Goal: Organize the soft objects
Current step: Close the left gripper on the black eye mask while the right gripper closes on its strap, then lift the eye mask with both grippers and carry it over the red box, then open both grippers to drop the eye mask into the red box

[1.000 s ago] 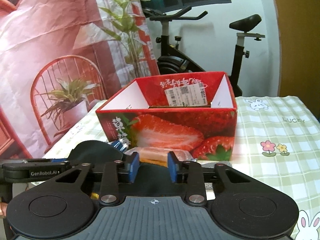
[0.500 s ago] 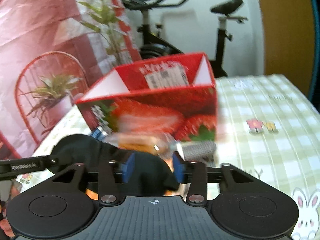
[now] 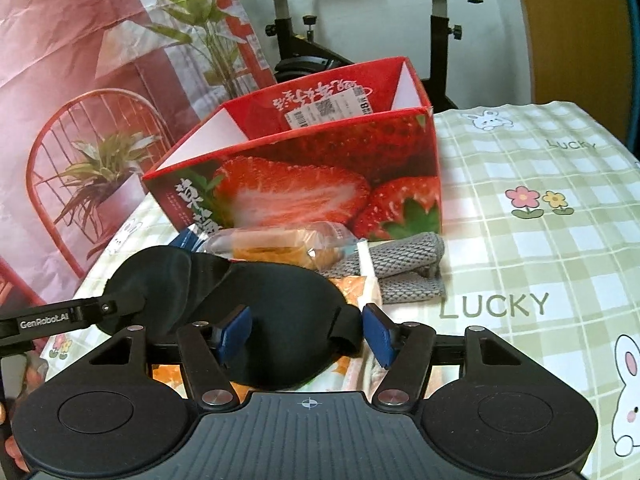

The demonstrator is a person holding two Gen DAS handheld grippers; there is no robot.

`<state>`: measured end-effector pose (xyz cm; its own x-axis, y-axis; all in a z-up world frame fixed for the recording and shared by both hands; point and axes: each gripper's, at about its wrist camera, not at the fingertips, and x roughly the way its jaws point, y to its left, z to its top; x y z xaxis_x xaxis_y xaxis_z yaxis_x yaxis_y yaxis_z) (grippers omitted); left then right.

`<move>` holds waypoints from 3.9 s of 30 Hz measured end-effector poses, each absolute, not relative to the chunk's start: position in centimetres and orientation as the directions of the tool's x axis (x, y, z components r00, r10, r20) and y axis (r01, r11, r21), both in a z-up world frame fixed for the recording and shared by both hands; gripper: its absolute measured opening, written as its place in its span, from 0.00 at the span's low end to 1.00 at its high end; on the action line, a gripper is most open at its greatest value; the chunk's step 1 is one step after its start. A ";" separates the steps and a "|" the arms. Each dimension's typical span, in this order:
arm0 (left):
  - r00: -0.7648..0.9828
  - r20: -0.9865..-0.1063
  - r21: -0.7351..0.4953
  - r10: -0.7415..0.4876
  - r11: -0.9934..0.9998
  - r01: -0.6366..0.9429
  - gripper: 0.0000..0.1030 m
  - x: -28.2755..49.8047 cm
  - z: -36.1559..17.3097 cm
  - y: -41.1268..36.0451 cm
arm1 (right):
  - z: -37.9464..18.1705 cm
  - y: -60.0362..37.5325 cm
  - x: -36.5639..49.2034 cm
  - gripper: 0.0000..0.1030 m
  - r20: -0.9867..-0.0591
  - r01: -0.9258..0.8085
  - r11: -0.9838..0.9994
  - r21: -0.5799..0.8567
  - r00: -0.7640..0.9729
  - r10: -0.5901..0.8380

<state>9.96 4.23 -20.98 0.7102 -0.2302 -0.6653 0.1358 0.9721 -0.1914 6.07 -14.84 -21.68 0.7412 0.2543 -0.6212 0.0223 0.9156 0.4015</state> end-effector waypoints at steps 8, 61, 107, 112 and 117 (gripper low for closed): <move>0.699 -0.679 -0.190 -0.222 0.974 0.125 0.48 10.1 -21.5 4.2 | -22.9 -15.1 6.6 0.60 -0.627 0.029 0.888 0.459 0.719 0.300; 0.669 -0.648 -0.366 -0.364 0.919 0.145 0.19 11.1 -20.6 6.2 | -19.2 -15.6 6.5 0.13 -0.543 -0.103 0.938 0.330 0.792 0.278; 0.555 -0.790 -0.150 -0.262 0.959 0.240 0.17 30.5 -18.4 -2.4 | -19.3 -17.9 28.6 0.13 -0.716 -0.064 0.957 0.281 0.651 0.254; 0.543 -0.796 -0.143 -0.266 0.956 0.258 0.20 30.8 -18.7 -2.8 | -19.7 -17.8 28.8 0.14 -0.729 -0.051 0.956 0.288 0.636 0.254; 0.570 -0.775 -0.135 -0.271 0.953 0.271 0.57 30.5 -17.8 -2.9 | -19.3 -17.8 28.3 0.27 -0.736 -0.032 0.969 0.244 0.645 0.206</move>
